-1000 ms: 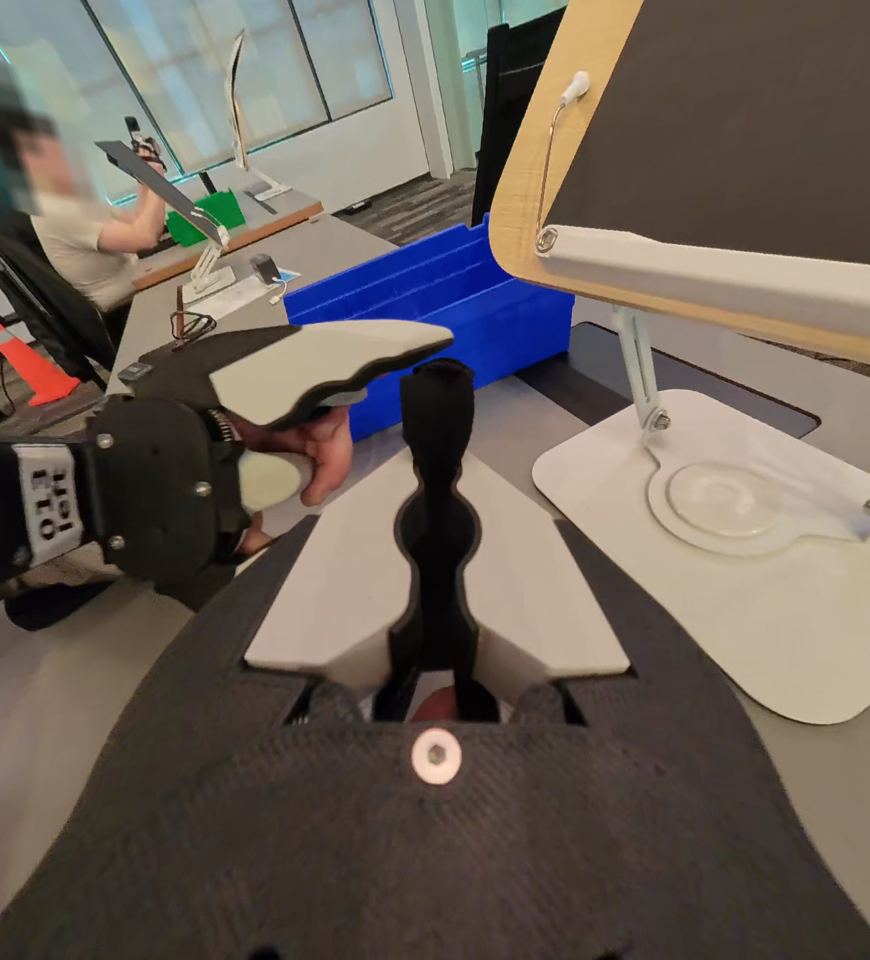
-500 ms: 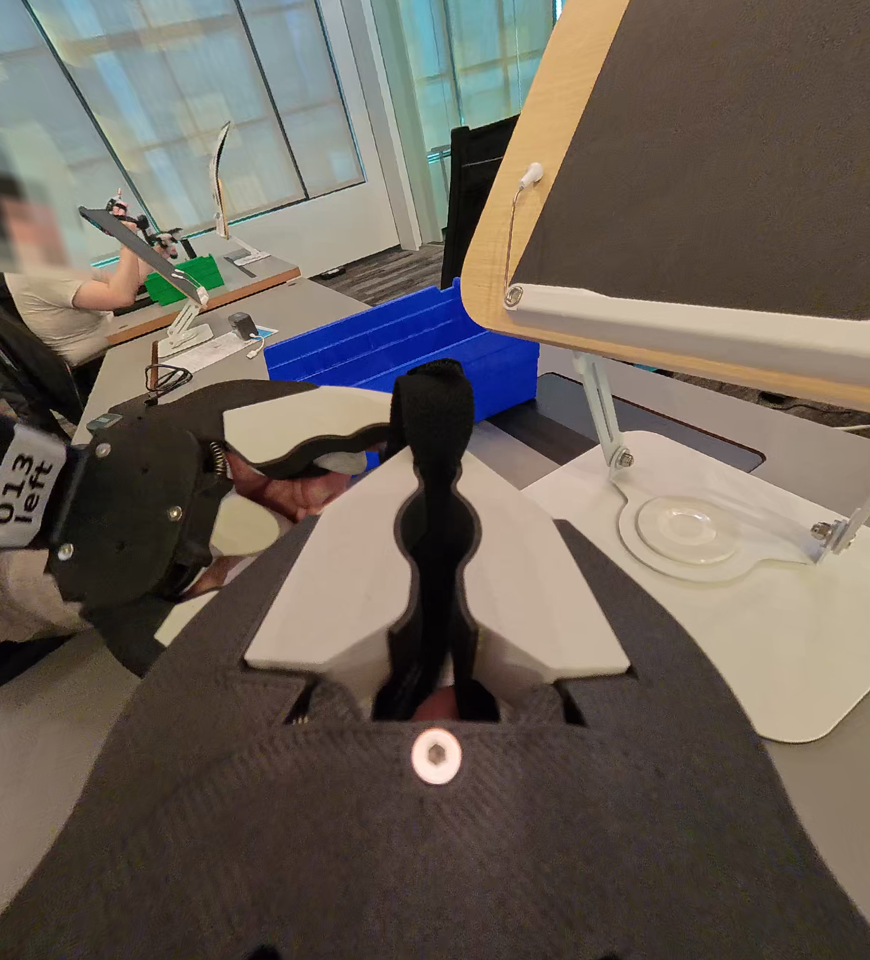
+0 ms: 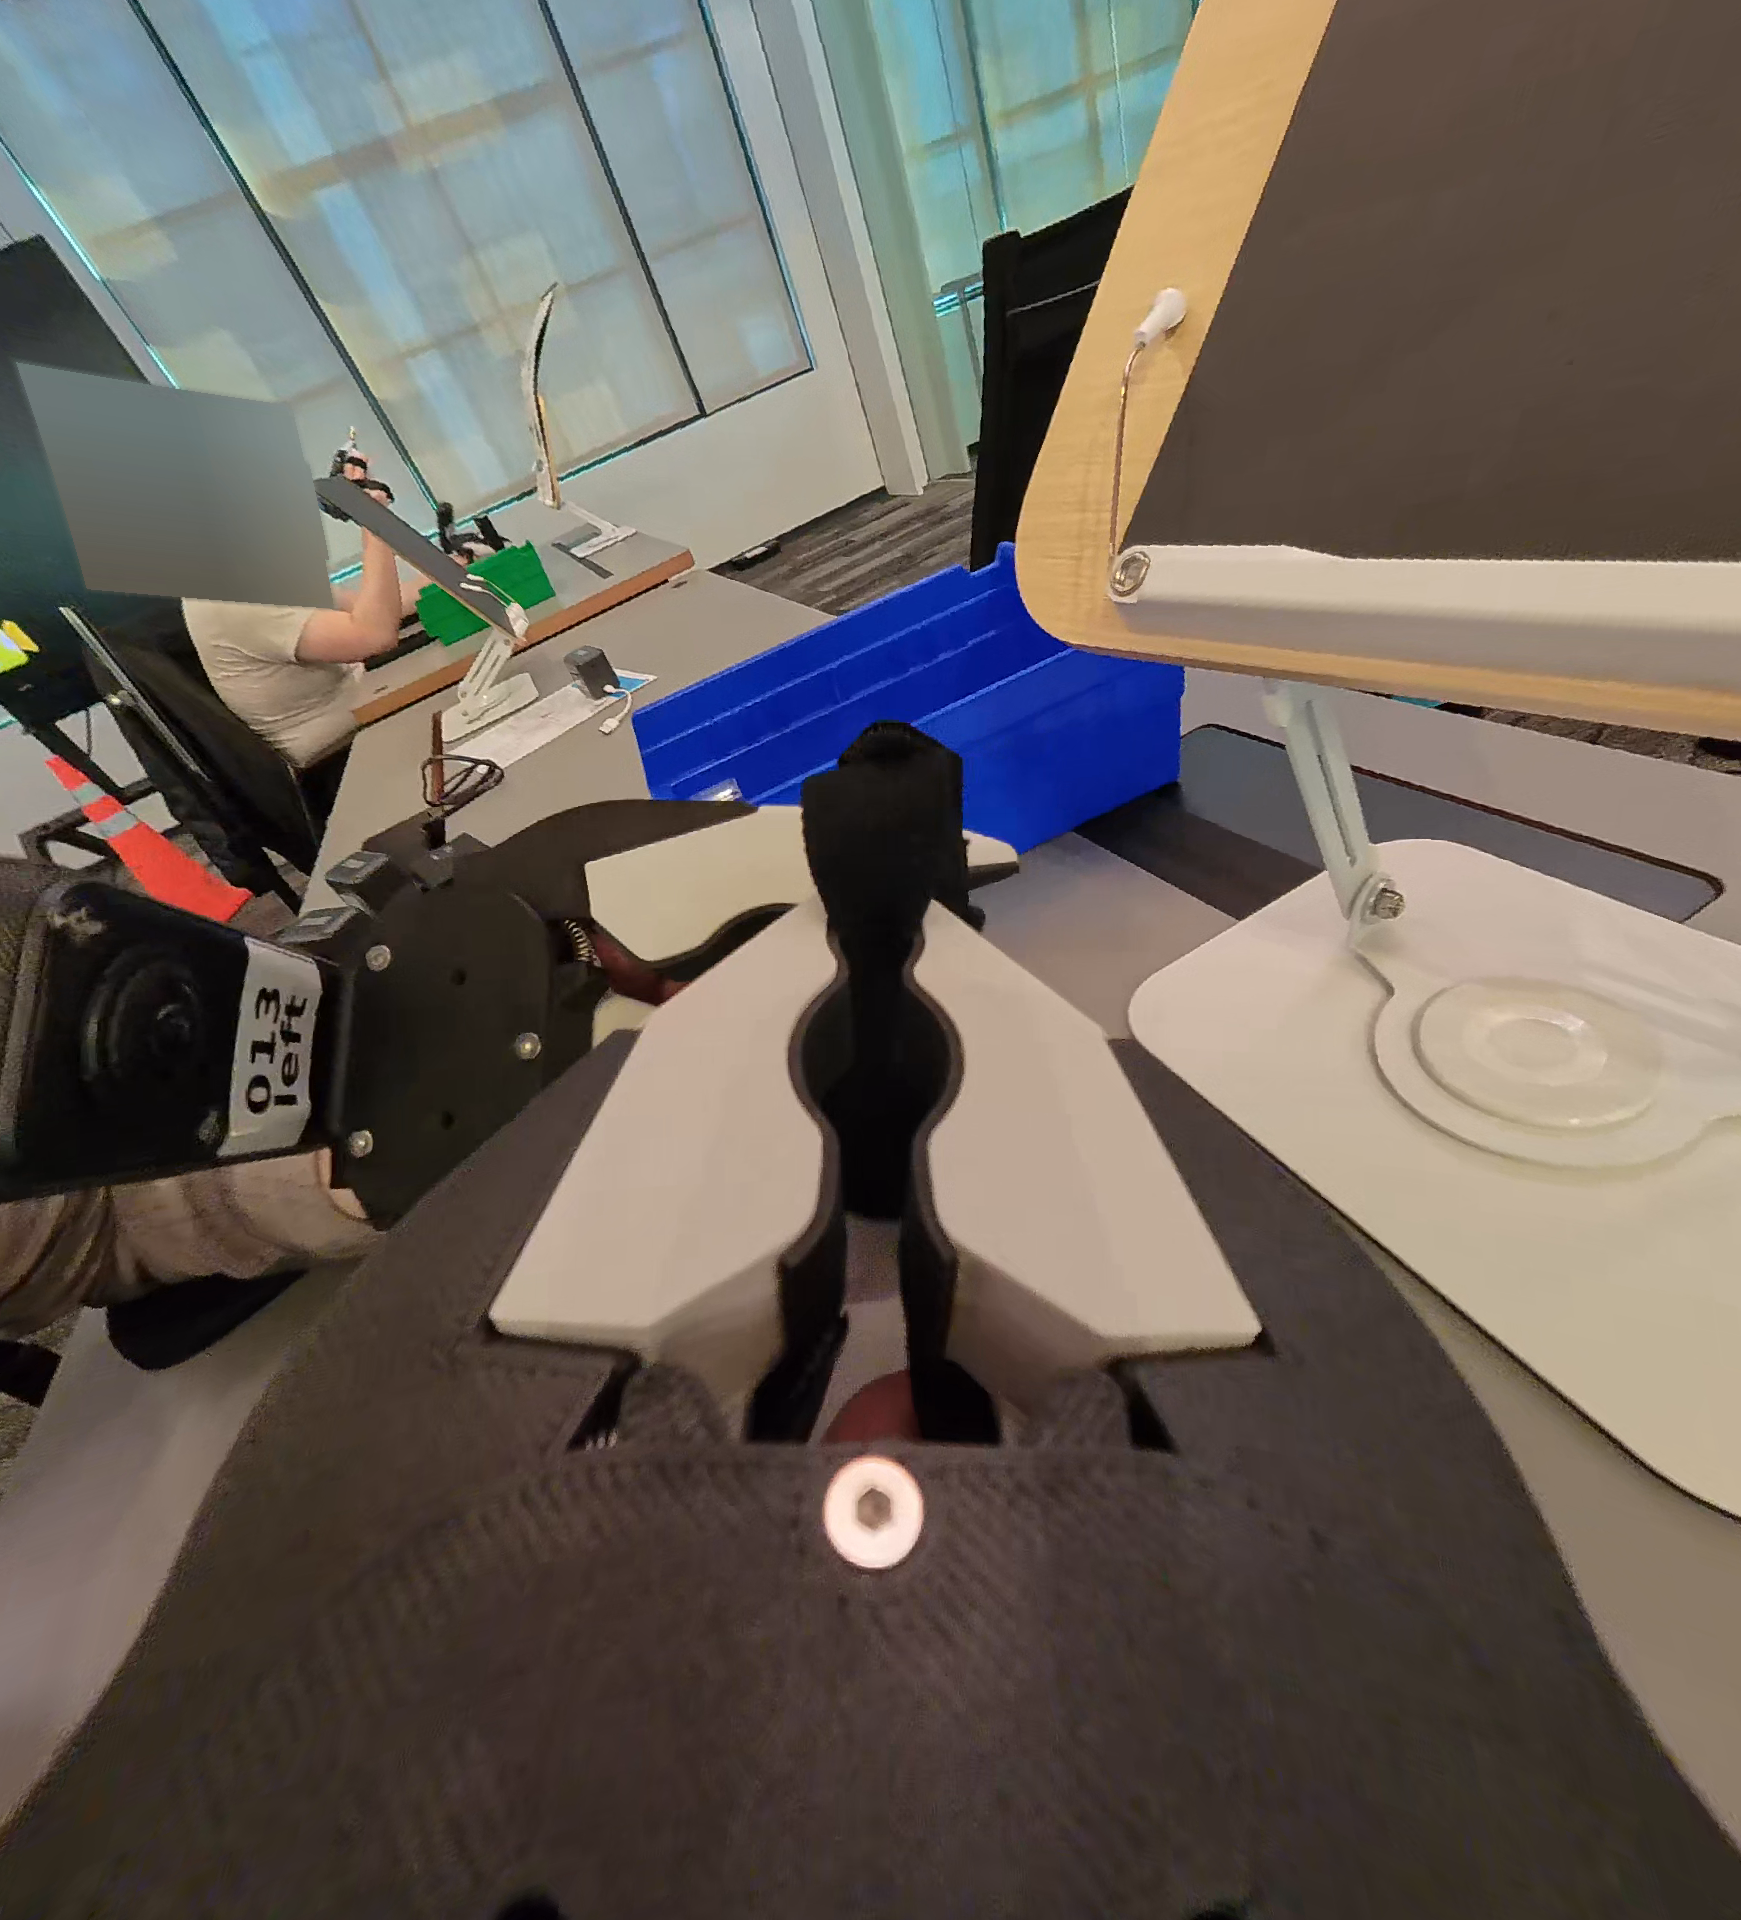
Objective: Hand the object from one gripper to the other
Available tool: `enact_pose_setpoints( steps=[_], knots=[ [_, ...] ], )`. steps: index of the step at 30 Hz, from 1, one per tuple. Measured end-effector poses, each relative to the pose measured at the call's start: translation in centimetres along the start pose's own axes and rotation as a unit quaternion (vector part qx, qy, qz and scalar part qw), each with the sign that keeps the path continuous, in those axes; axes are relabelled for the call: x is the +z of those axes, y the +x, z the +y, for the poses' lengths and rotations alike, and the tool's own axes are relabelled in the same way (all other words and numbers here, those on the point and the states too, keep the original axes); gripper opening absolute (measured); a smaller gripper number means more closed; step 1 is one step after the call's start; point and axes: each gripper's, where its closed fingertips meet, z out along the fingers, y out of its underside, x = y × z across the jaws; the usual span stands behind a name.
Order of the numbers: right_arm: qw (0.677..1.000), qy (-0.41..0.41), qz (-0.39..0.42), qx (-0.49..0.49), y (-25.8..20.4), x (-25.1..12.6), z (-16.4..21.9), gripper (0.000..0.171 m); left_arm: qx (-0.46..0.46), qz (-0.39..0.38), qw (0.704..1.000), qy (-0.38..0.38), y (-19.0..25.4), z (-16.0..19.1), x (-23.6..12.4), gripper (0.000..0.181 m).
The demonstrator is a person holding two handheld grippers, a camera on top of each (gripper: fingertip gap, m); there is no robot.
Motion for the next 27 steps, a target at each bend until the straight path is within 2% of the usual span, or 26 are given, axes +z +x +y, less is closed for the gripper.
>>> enact_pose_setpoints(
  steps=[6, 11, 13, 16, 19, 21, 23, 25, 27],
  knots=[
    [1.0, -0.008, -0.009, -0.011, -0.5, 0.0, 0.1, 0.0, 0.008, -0.056, 0.998, 0.012, -2.3, 0.0, -0.5, 0.016],
    [0.999, -0.02, -0.019, -0.043, -0.9, 0.1, 0.1, 0.014, 0.011, -0.051, 0.999, 0.002, -2.7, 0.7, -0.4, 0.012],
    [0.997, -0.024, -0.021, -0.067, -1.0, -0.1, -0.1, 0.028, -0.005, -0.048, 0.999, 0.003, -3.2, 0.9, -0.3, 0.012],
    [0.991, -0.033, -0.011, -0.126, -0.8, -0.5, -0.6, 0.043, -0.061, -0.028, 0.998, 0.001, -4.2, 1.4, -0.4, 0.012],
    [0.972, -0.023, 0.01, -0.235, -0.9, -0.8, -1.3, 0.065, -0.187, 0.034, 0.982, 0.014, -4.6, 1.4, -0.5, 0.012],
    [0.942, -0.017, 0.045, -0.332, -0.9, -0.8, -1.5, 0.076, -0.296, 0.088, 0.951, 0.03, -4.8, 1.2, -0.6, 0.012],
    [0.885, -0.015, 0.097, -0.455, -0.8, -0.6, -1.3, 0.079, -0.397, 0.129, 0.908, 0.044, -5.2, 1.2, -0.7, 0.012],
    [0.804, -0.002, 0.134, -0.579, -1.5, -0.3, -0.7, 0.078, -0.475, 0.165, 0.863, 0.056, -5.6, 1.1, -0.9, 0.012],
    [0.702, 0.008, 0.16, -0.694, -2.5, 0.1, 0.4, 0.074, -0.517, 0.196, 0.831, 0.061, -5.6, 0.8, -1.1, 0.012]
  ],
)
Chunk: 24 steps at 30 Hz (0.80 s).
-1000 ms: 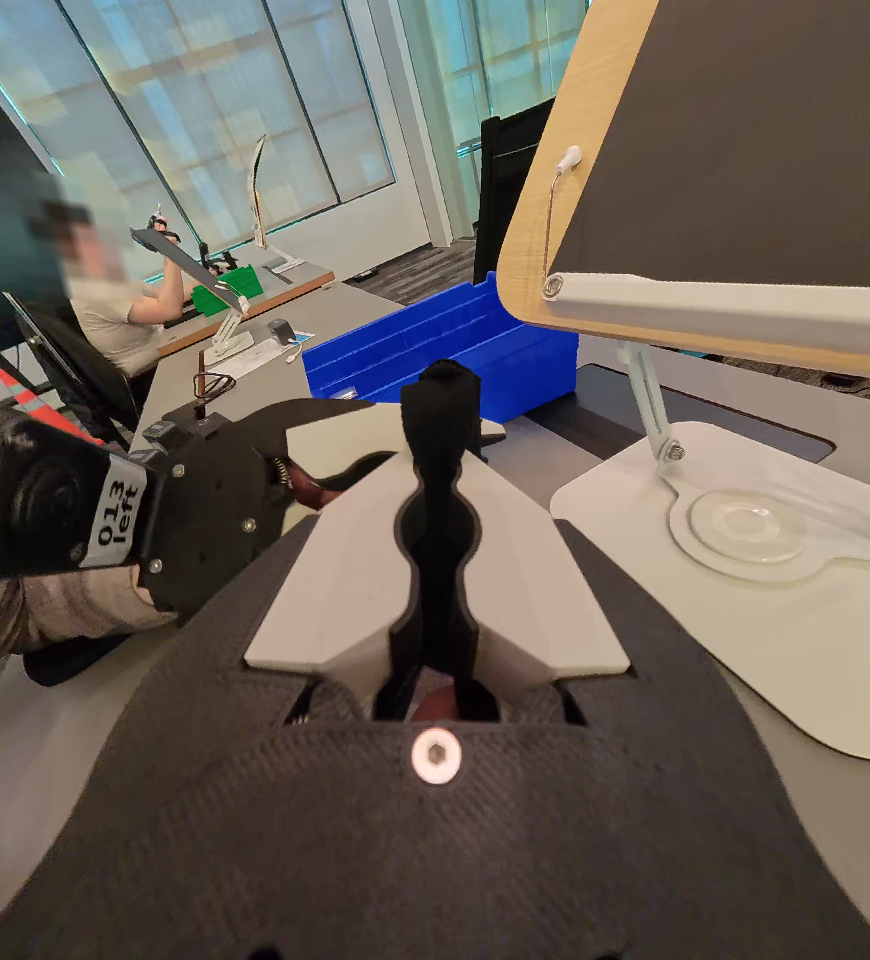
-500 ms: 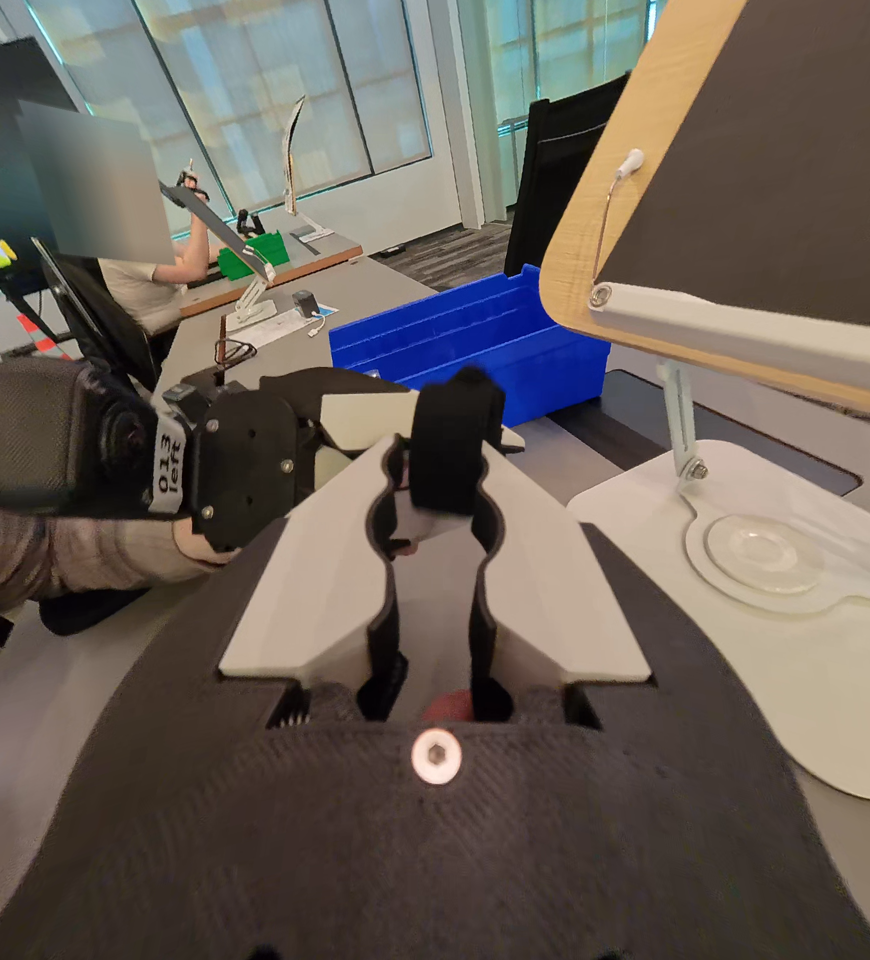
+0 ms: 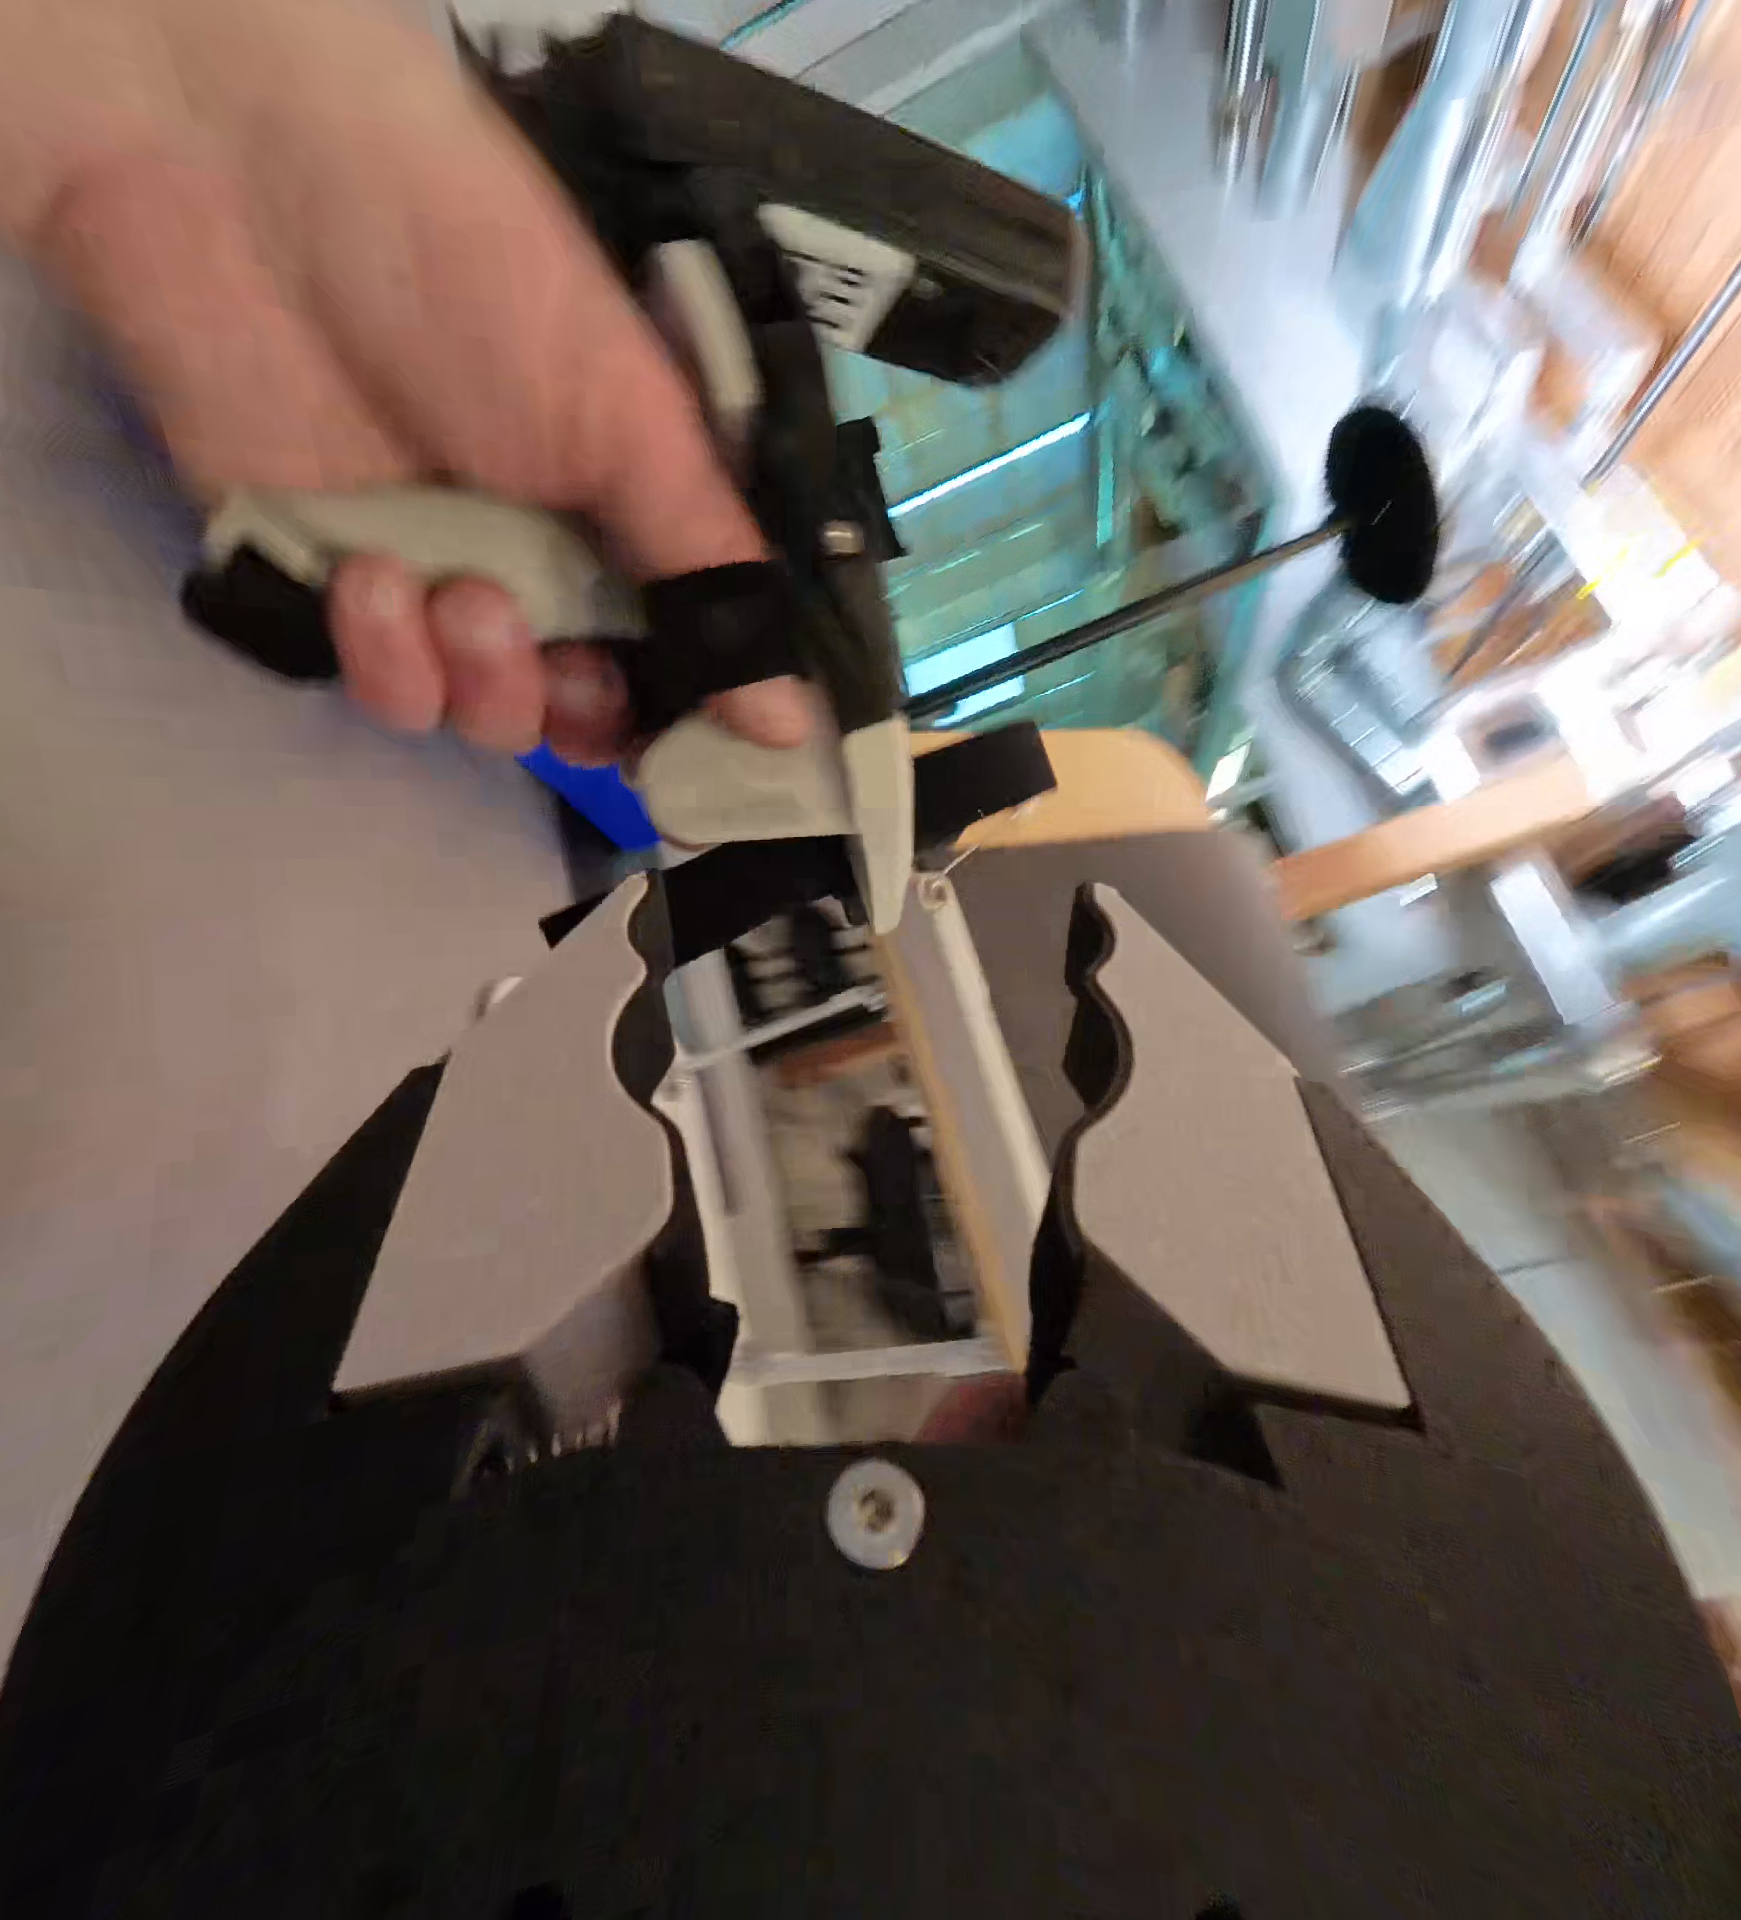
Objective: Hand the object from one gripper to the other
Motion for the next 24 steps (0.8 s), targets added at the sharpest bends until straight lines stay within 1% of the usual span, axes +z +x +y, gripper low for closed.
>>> enact_pose_setpoints(
  steps=[1, 2, 5, 8, 12, 16, 18, 19, 21, 24],
  knots=[
    [0.998, 0.007, 0.017, -0.06, -0.7, 0.0, -0.5, 0.073, -0.018, 0.006, 1.0, 0.003, 0.0, -0.1, -0.1, 0.012],
    [0.995, 0.015, 0.028, -0.095, -1.4, -0.1, -1.0, 0.07, -0.027, 0.012, 1.0, 0.003, 0.2, -0.2, -0.2, 0.012],
    [0.991, 0.008, 0.035, -0.126, -3.0, 0.4, -0.7, 0.071, -0.043, 0.025, 0.999, 0.004, 0.8, -0.6, -0.4, 0.011],
    [0.987, -0.008, 0.04, -0.153, -3.5, 0.7, 0.6, 0.063, -0.063, 0.043, 0.997, 0.002, 1.6, -0.7, -0.4, 0.012],
    [0.986, -0.009, 0.047, -0.161, -3.6, 0.8, 1.2, 0.051, -0.094, 0.063, 0.994, 0.0, 2.4, -0.4, -0.3, 0.012],
    [0.984, 0.0, 0.06, -0.169, -3.6, 0.7, 0.9, 0.03, -0.103, 0.071, 0.992, -0.005, 2.9, -0.1, -0.1, 0.012],
    [0.983, 0.0, 0.077, -0.169, -3.0, 0.6, 0.8, 0.014, -0.106, 0.072, 0.992, -0.007, 3.0, 0.0, 0.0, 0.012],
    [0.983, 0.002, 0.08, -0.167, -2.8, 0.5, 0.8, 0.01, -0.108, 0.073, 0.991, -0.006, 3.1, 0.0, 0.0, 0.012],
    [0.983, 0.003, 0.081, -0.163, -2.7, 0.4, 0.8, 0.005, -0.111, 0.074, 0.991, -0.007, 3.1, 0.1, 0.1, 0.012],
    [0.985, 0.002, 0.078, -0.156, -2.6, 0.4, 0.8, 0.003, -0.112, 0.073, 0.991, -0.006, 3.0, 0.1, 0.1, 0.011]
  ],
)
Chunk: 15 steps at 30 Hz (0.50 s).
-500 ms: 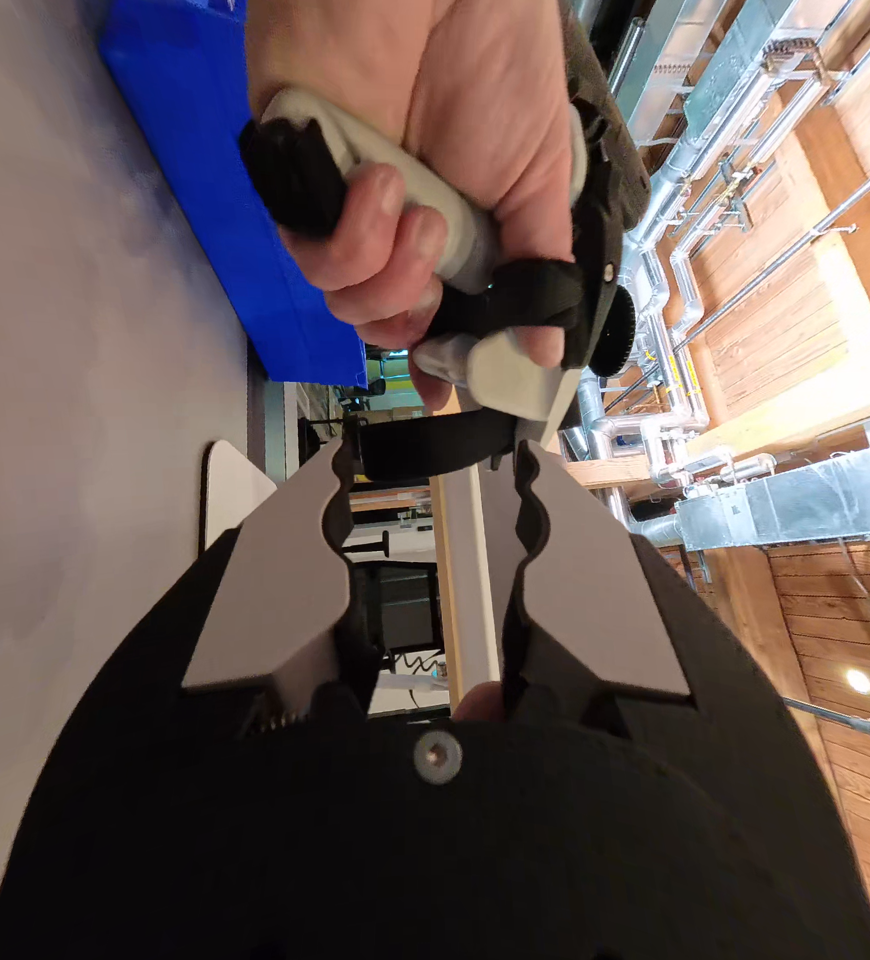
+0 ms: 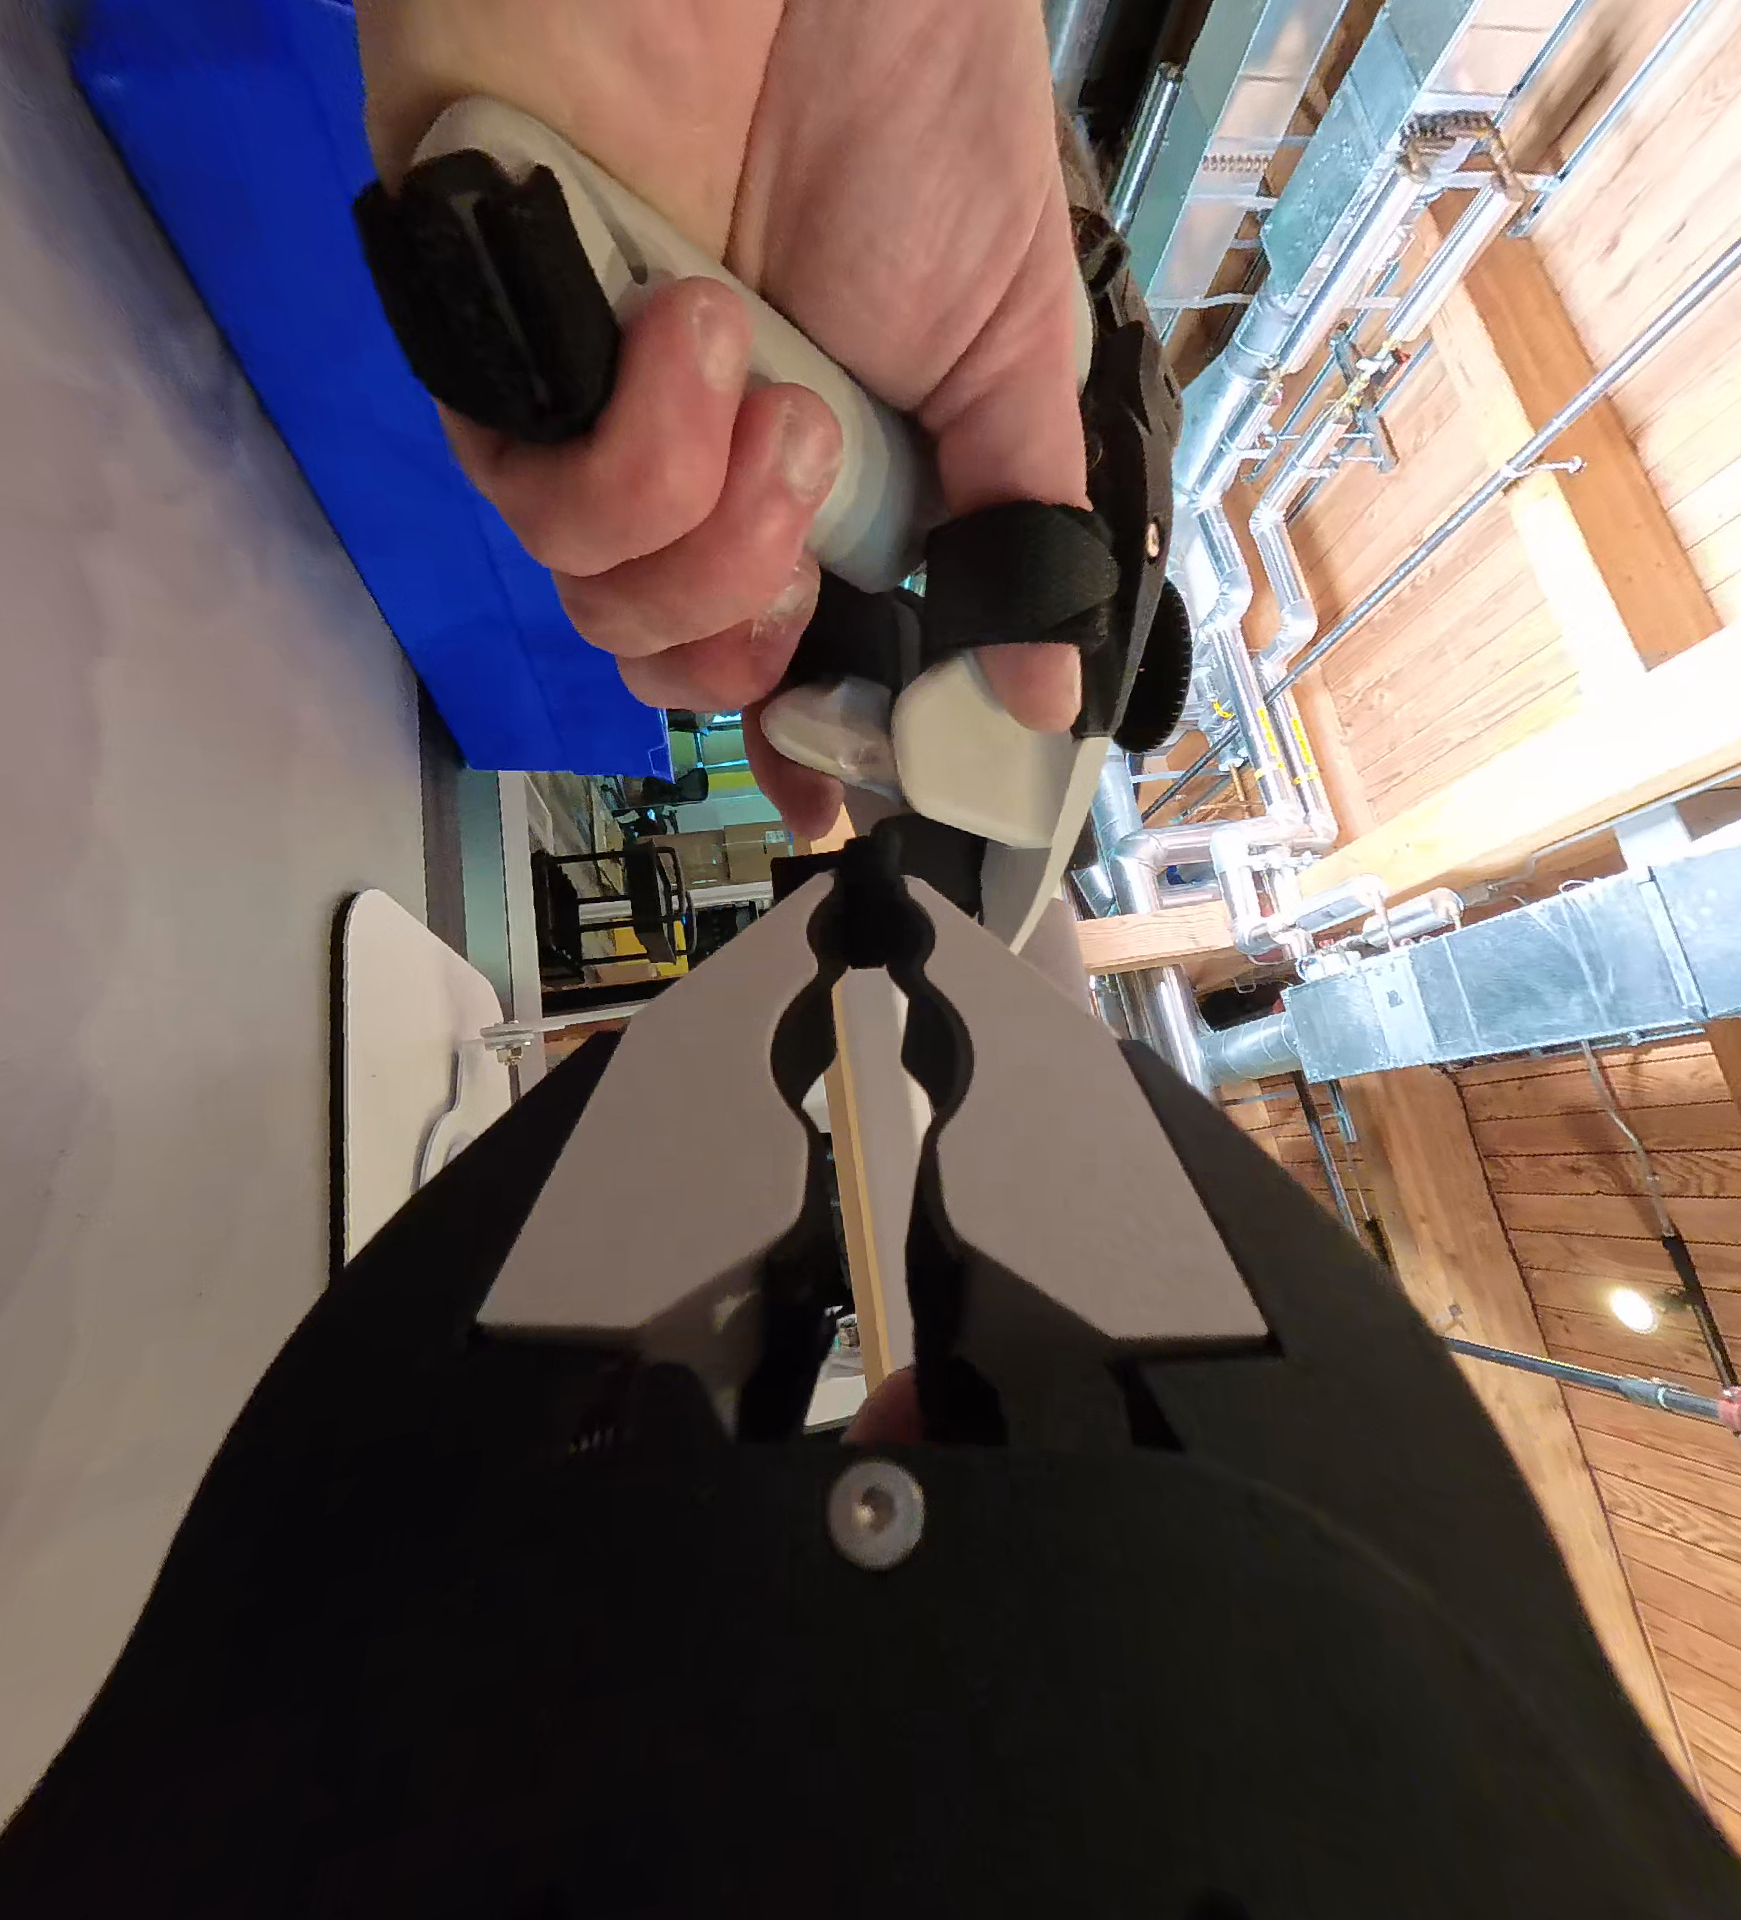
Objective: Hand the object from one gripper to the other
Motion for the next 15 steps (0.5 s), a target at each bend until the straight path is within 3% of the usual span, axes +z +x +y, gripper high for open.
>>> enact_pose_setpoints(
  steps=[4, 10, 15],
  knots=[
    [1.0, -0.004, -0.007, 0.02, 0.5, 0.0, 0.3, 0.001, 0.025, -0.014, 1.0, 0.007, -0.4, -0.3, -0.1, 0.013],
    [0.997, -0.023, -0.019, 0.066, 1.7, 0.1, 1.9, 0.001, 0.081, -0.051, 0.995, 0.013, -1.1, -1.5, -0.5, 0.057],
    [0.991, -0.037, -0.061, 0.116, 1.9, 0.2, 3.4, 0.0, 0.176, -0.093, 0.979, 0.037, -1.3, -3.3, -1.5, 0.07]
  ],
)
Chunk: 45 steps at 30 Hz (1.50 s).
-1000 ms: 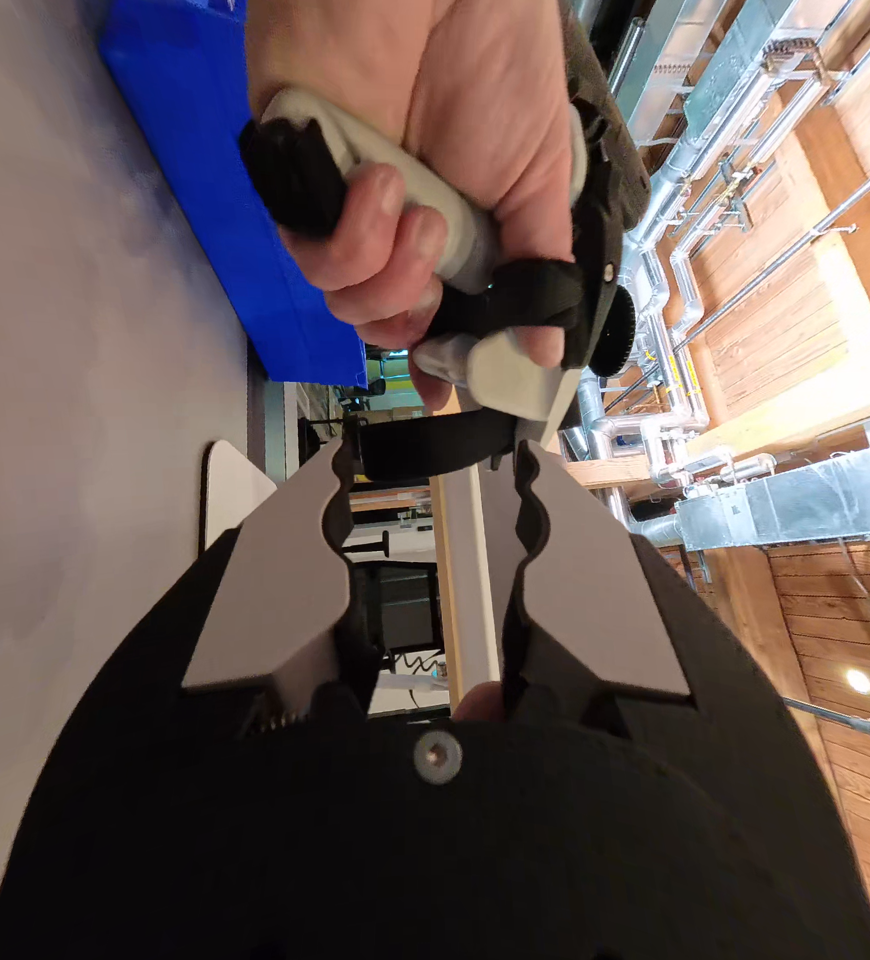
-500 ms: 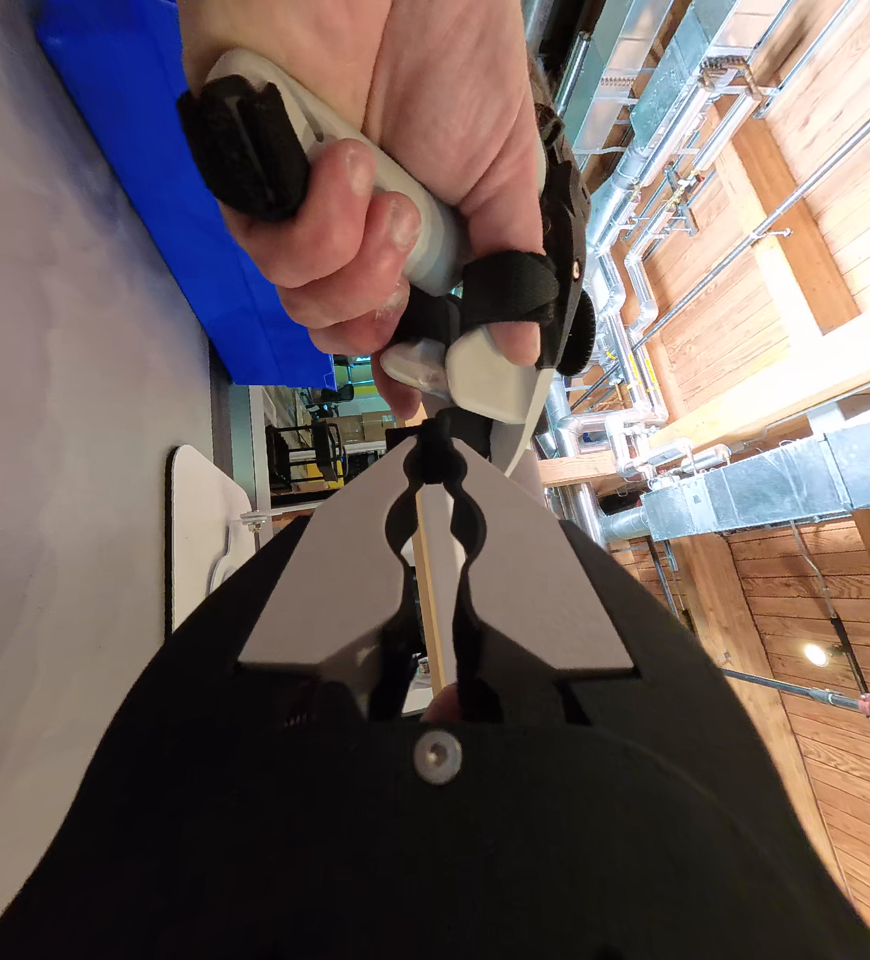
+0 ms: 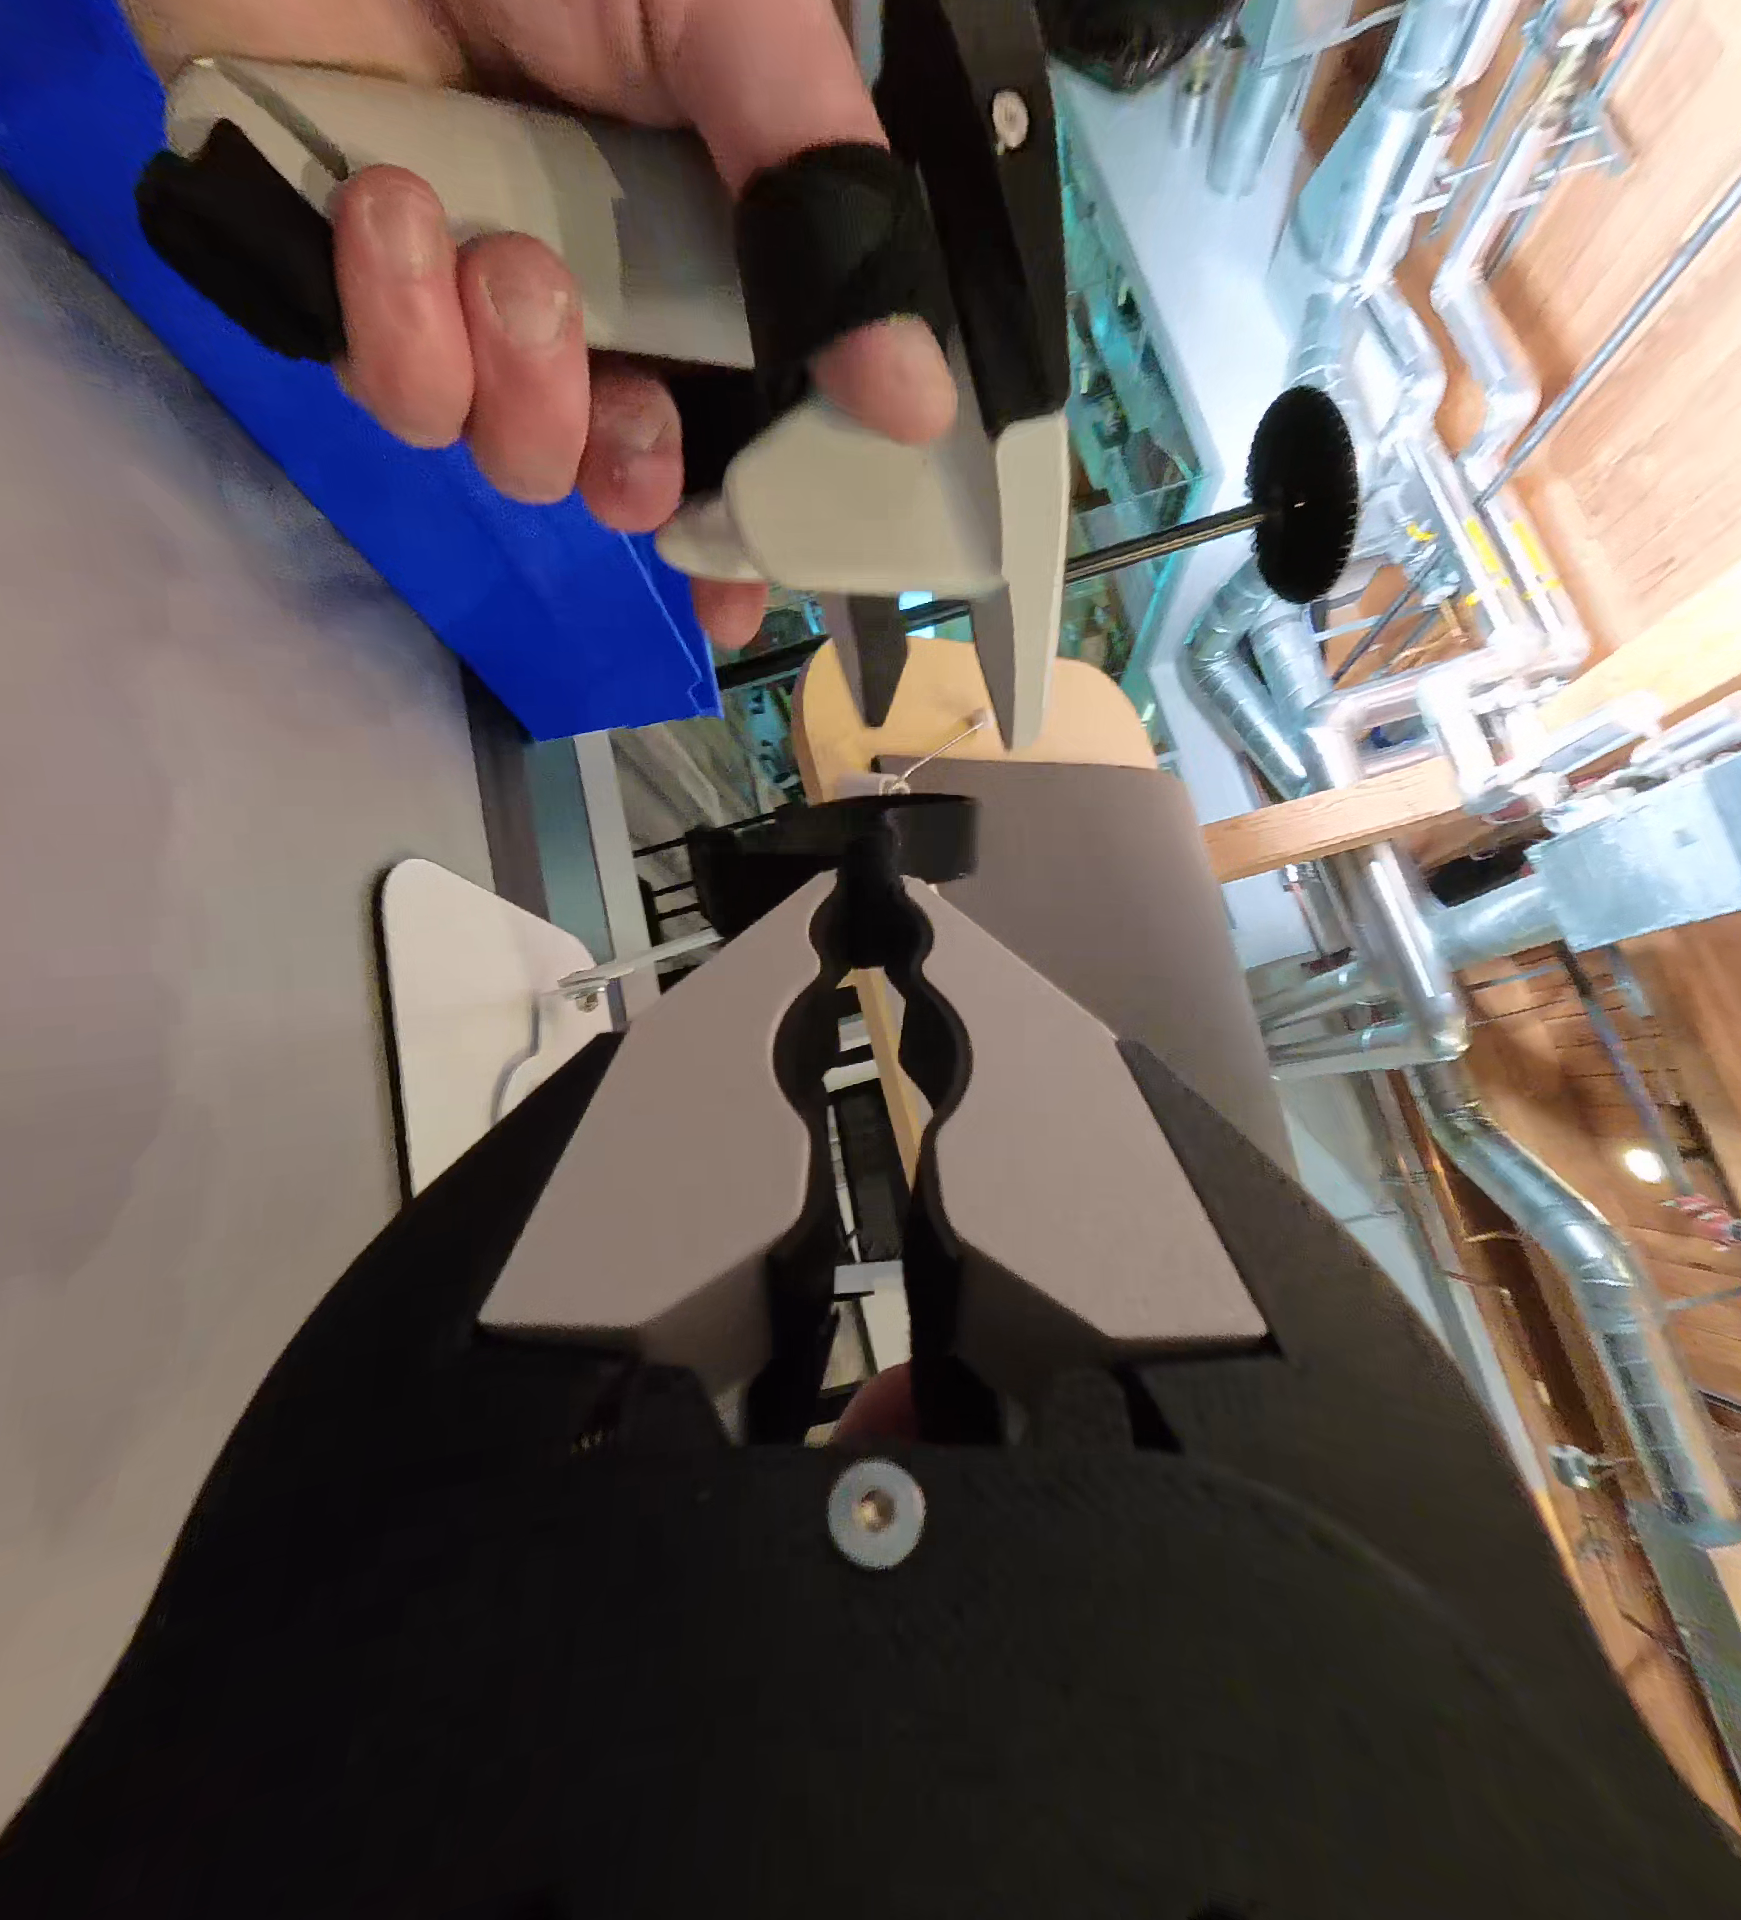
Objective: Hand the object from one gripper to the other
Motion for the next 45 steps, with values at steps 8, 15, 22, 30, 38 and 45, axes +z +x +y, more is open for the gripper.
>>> enact_pose_setpoints(
  steps=[8, 15, 22, 30, 38, 45],
  knots=[
    [0.988, 0.007, -0.115, 0.1, 0.5, -0.8, 0.7, 0.0, 0.21, -0.075, 0.975, 0.016, 0.3, -1.3, -0.7, 0.061],
    [0.978, -0.02, -0.145, 0.149, 4.1, -2.6, 3.3, 0.001, 0.287, -0.1, 0.953, 0.011, 0.4, -0.3, -0.2, 0.053],
    [0.974, -0.119, -0.08, 0.174, 11.8, -6.7, 10.8, 0.001, 0.329, -0.1, 0.939, -0.002, 0.7, 1.2, 0.5, 0.047],
    [0.929, -0.3, 0.036, 0.212, 18.1, -14.1, 22.8, 0.001, 0.383, -0.116, 0.916, -0.025, -0.3, 3.1, 1.2, 0.045],
    [0.847, -0.428, 0.019, 0.316, 15.3, -20.1, 31.9, 0.002, 0.389, -0.117, 0.913, -0.035, -0.8, 4.0, 1.4, 0.045],
    [0.783, -0.475, -0.005, 0.4, 9.9, -21.4, 37.3, 0.001, 0.395, -0.114, 0.911, -0.045, -0.9, 4.8, 1.7, 0.045]
  ],
)
